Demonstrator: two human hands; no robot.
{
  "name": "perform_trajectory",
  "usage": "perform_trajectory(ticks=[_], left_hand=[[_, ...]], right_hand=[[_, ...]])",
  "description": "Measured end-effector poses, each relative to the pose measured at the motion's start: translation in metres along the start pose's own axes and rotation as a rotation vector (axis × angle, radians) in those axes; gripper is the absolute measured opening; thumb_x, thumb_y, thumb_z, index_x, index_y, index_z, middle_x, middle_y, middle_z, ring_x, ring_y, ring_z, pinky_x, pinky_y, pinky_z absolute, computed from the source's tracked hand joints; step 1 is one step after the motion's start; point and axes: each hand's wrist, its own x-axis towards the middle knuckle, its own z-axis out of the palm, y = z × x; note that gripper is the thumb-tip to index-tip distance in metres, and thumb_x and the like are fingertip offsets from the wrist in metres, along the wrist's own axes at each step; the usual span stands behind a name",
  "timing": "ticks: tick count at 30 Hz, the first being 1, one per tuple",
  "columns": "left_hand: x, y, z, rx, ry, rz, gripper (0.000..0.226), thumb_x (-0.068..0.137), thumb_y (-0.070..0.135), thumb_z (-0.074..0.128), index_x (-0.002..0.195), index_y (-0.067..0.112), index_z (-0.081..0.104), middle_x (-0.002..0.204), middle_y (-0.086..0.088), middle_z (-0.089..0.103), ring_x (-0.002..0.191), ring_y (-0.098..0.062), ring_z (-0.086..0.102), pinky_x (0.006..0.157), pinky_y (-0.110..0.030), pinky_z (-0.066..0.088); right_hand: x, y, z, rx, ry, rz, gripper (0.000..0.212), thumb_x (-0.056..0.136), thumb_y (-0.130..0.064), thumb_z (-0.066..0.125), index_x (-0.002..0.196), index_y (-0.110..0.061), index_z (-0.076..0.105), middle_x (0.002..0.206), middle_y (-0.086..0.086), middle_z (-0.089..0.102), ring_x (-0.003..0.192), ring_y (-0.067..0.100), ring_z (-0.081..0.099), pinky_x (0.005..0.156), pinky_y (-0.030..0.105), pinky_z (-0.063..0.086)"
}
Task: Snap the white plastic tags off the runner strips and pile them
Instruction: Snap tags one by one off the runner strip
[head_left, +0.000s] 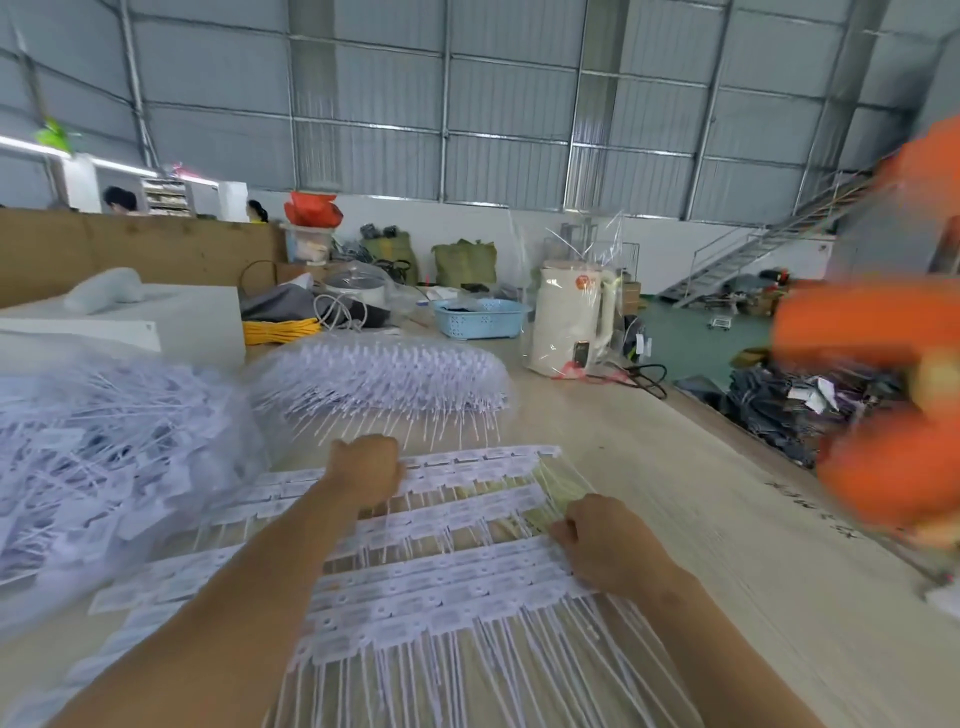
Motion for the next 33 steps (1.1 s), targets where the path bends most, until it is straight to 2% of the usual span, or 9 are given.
perform_trajectory(ticks=[3, 5, 10, 13, 19, 24, 27, 30, 33], left_hand=[[0.004, 0.003, -0.01, -0.025, 0.02, 0.049, 0.022, 0.097, 0.031, 0.042, 0.105, 0.013, 0.052, 0.11, -0.004, 0.058, 0.104, -0.023, 0.055, 0.094, -0.04, 0.036], [0.004, 0.005, -0.022, -0.133, 0.021, 0.105, 0.023, 0.097, 0.032, 0.044, 0.104, 0.011, 0.05, 0.106, -0.008, 0.056, 0.098, -0.026, 0.056, 0.087, -0.037, 0.041], [-0.012, 0.02, -0.071, -0.321, 0.174, 0.287, 0.013, 0.093, 0.025, 0.051, 0.091, 0.012, 0.051, 0.088, -0.009, 0.056, 0.076, -0.025, 0.056, 0.063, -0.033, 0.04], [-0.027, 0.032, -0.102, -0.342, 0.253, 0.288, 0.013, 0.092, 0.02, 0.047, 0.086, 0.013, 0.056, 0.088, -0.008, 0.062, 0.077, -0.023, 0.056, 0.064, -0.032, 0.042], [-0.062, 0.045, -0.127, -0.394, 0.13, 0.215, 0.038, 0.092, 0.012, 0.048, 0.055, 0.01, 0.04, 0.057, -0.007, 0.042, 0.053, -0.019, 0.042, 0.059, -0.03, 0.037], [-0.095, 0.02, -0.109, -0.351, -0.143, 0.128, 0.028, 0.098, 0.015, 0.044, 0.073, 0.004, 0.05, 0.061, -0.002, 0.041, 0.05, -0.012, 0.042, 0.052, -0.023, 0.039], [-0.112, -0.003, -0.094, -0.261, -0.404, 0.133, 0.028, 0.098, 0.014, 0.044, 0.074, 0.004, 0.052, 0.06, -0.003, 0.042, 0.045, -0.01, 0.043, 0.047, -0.02, 0.035], [-0.116, -0.005, -0.084, -0.046, -0.441, 0.139, 0.03, 0.098, 0.024, 0.045, 0.084, 0.002, 0.058, 0.073, -0.011, 0.051, 0.069, -0.019, 0.056, 0.07, -0.028, 0.044], [-0.11, 0.017, -0.069, -0.08, -0.241, 0.142, 0.033, 0.099, 0.035, 0.041, 0.074, 0.015, 0.049, 0.074, 0.0, 0.046, 0.08, -0.019, 0.05, 0.09, -0.039, 0.04]], right_hand=[[-0.002, 0.0, -0.002, -0.025, 0.068, 0.016, 0.027, 0.096, -0.041, 0.045, 0.098, -0.019, 0.058, 0.105, 0.0, 0.059, 0.107, 0.023, 0.053, 0.088, 0.033, 0.041], [-0.003, 0.001, -0.005, 0.022, 0.153, 0.032, 0.04, 0.091, -0.051, 0.05, 0.119, -0.023, 0.058, 0.121, -0.003, 0.058, 0.117, 0.021, 0.049, 0.097, 0.036, 0.041], [-0.003, 0.004, -0.012, 0.314, 0.445, 0.054, 0.047, 0.088, -0.05, 0.057, 0.12, -0.015, 0.061, 0.124, 0.004, 0.059, 0.115, 0.026, 0.051, 0.095, 0.041, 0.044], [-0.005, 0.006, -0.015, 0.393, 0.583, 0.068, 0.045, 0.089, -0.039, 0.06, 0.123, -0.009, 0.058, 0.124, 0.013, 0.058, 0.113, 0.033, 0.052, 0.091, 0.042, 0.046], [-0.01, 0.005, -0.004, 0.237, 0.385, 0.029, 0.058, 0.09, -0.043, 0.058, 0.14, -0.021, 0.04, 0.142, 0.006, 0.042, 0.127, 0.028, 0.042, 0.101, 0.044, 0.041], [-0.01, 0.002, -0.004, 0.18, 0.252, -0.05, 0.054, 0.086, -0.032, 0.063, 0.136, -0.024, 0.045, 0.14, 0.001, 0.043, 0.124, 0.022, 0.045, 0.1, 0.039, 0.042], [-0.011, 0.002, -0.013, 0.317, -0.004, -0.121, 0.041, 0.079, -0.037, 0.073, 0.117, -0.027, 0.061, 0.124, -0.008, 0.054, 0.114, 0.013, 0.051, 0.092, 0.028, 0.041], [-0.015, -0.003, -0.02, 0.437, -0.071, -0.179, 0.02, 0.077, -0.042, 0.074, 0.089, -0.026, 0.072, 0.092, -0.015, 0.068, 0.087, 0.004, 0.061, 0.073, 0.015, 0.043], [-0.013, -0.007, -0.015, 0.275, 0.116, -0.159, 0.019, 0.088, -0.026, 0.062, 0.102, -0.016, 0.069, 0.098, -0.003, 0.069, 0.093, 0.014, 0.064, 0.079, 0.019, 0.047]])
